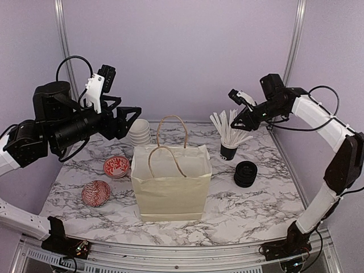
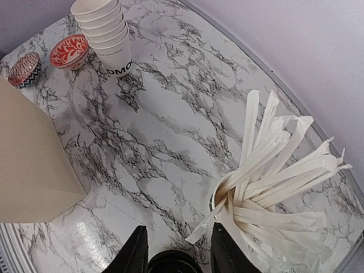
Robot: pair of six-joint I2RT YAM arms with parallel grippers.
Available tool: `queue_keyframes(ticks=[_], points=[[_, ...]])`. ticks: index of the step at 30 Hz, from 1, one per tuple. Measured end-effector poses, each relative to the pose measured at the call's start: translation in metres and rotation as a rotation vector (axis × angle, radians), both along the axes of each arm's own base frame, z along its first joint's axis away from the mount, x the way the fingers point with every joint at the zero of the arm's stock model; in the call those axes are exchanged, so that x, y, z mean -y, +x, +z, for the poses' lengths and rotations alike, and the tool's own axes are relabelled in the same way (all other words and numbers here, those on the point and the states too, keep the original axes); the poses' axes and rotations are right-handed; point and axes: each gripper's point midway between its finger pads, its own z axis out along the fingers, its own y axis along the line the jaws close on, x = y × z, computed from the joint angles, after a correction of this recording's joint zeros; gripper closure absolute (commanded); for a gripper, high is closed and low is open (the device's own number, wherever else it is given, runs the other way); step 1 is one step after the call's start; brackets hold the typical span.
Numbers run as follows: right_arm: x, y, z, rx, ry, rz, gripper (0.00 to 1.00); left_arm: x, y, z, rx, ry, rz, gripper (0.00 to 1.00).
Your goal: Pack the takeout coffee
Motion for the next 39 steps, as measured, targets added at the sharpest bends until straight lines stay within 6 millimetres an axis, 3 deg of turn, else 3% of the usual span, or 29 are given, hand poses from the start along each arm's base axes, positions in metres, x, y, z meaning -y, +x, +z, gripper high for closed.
queue_keyframes(ticks=[4,24,29,34,39], points=[[-0.006,-0.001,-0.007,0.007,-0.043,0.005,0.66,0.000,0.000,0.000,0.000,0.000,-0.003,0.21],[0.006,0.003,-0.035,-0.040,-0.141,-0.049,0.63,0.002,0.000,-0.008,-0.009,0.015,-0.003,0.20],[0.004,0.005,-0.045,-0.064,-0.151,-0.044,0.72,0.002,0.001,-0.013,-0.014,0.025,-0.003,0.20],[0.003,0.003,-0.047,-0.074,-0.153,-0.036,1.00,0.002,0.001,-0.015,-0.016,0.029,-0.003,0.20],[0.001,0.000,-0.048,-0.086,-0.145,-0.028,1.00,0.002,0.001,-0.015,-0.016,0.029,-0.003,0.20]])
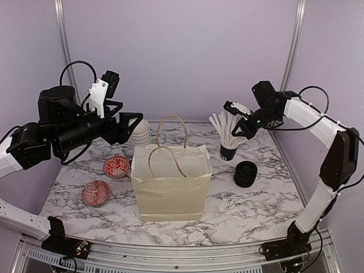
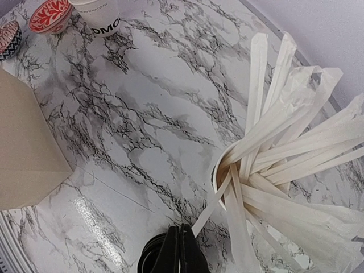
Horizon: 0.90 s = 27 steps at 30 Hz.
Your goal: Pack the takeout coffee
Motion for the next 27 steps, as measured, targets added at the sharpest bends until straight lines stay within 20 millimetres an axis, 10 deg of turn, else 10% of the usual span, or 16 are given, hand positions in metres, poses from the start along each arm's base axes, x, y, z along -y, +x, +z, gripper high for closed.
queue_keyframes(ticks=[6,16,27], points=[[-0.006,-0.007,0.028,0.007,0.046,0.027,1.00,0.000,0.000,0.000,0.000,0.000,0.000,0.20],[-0.007,-0.043,0.147,0.249,0.180,0.082,1.00,-0.007,0.001,0.008,0.011,-0.011,0.027,0.20],[-0.033,-0.129,0.239,0.314,0.466,0.414,1.00,-0.026,0.004,0.024,0.045,-0.027,0.106,0.20]])
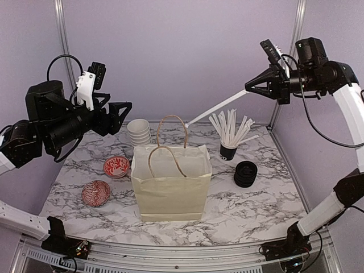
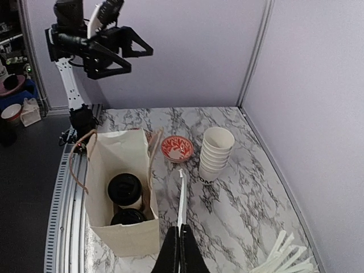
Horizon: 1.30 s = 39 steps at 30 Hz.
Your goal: Pack the takeout coffee
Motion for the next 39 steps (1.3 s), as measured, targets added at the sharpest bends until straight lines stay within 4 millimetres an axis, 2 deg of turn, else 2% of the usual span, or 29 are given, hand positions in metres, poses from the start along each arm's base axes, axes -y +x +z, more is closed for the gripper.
queue_keyframes(ticks=[4,9,13,18,21,26,29,35,39], points=[[-0.005,-0.043,0.027,0.034,0.091,0.189,1.00,-0.005,0.002,0.001,0.007,0.006,0.025,0.20],[-0.006,-0.070,0.038,0.044,0.157,0.323,1.00,-0.008,0.004,0.000,0.009,0.012,0.045,0.20],[-0.009,-0.076,0.041,0.035,0.183,0.375,1.00,-0.009,0.004,-0.001,0.009,0.015,0.053,0.20],[-0.013,-0.071,0.045,0.040,0.202,0.401,1.00,-0.009,0.004,-0.001,0.009,0.016,0.056,0.20],[-0.013,-0.073,0.055,0.080,0.221,0.426,1.00,-0.010,0.004,-0.001,0.009,0.016,0.056,0.20],[-0.014,-0.088,0.072,0.139,0.245,0.467,1.00,-0.011,0.003,0.001,0.011,0.012,0.056,0.20],[-0.030,-0.097,0.059,0.110,0.221,0.507,1.00,-0.012,0.003,0.002,0.013,0.009,0.056,0.20],[-0.089,-0.102,-0.021,-0.035,0.021,0.527,1.00,-0.015,0.002,-0.001,0.011,0.011,0.057,0.20],[-0.112,-0.099,-0.053,-0.044,-0.088,0.496,1.00,-0.015,0.002,-0.004,0.008,0.016,0.060,0.20]])
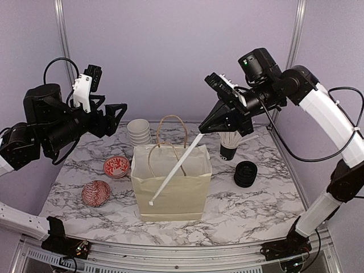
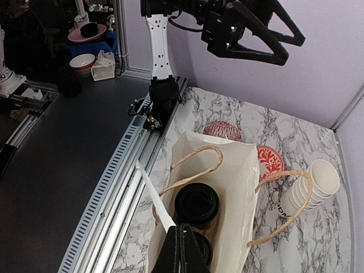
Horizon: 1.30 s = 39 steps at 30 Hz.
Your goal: Pack the takeout coffee
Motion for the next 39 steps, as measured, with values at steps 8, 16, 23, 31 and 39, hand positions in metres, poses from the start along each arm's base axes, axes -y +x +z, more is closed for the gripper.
queue_keyframes(ticks=[8,16,23,31,39], points=[[-0.022,0.005,0.002,0.035,-0.010,0.009,1.00,-0.001,0.001,-0.006,-0.005,0.017,0.008,0.19],[0.006,0.008,0.077,0.120,0.180,-0.006,1.00,-0.007,-0.001,-0.002,0.008,0.012,0.021,0.19],[0.004,0.018,0.078,0.073,0.192,-0.010,1.00,-0.007,0.000,-0.002,0.006,0.012,0.020,0.19],[-0.009,0.047,0.053,0.051,0.123,-0.101,1.00,-0.007,0.000,-0.002,0.005,0.011,0.019,0.19],[-0.017,0.068,0.018,0.007,0.049,-0.168,1.00,-0.006,-0.001,-0.003,0.004,0.011,0.013,0.19]])
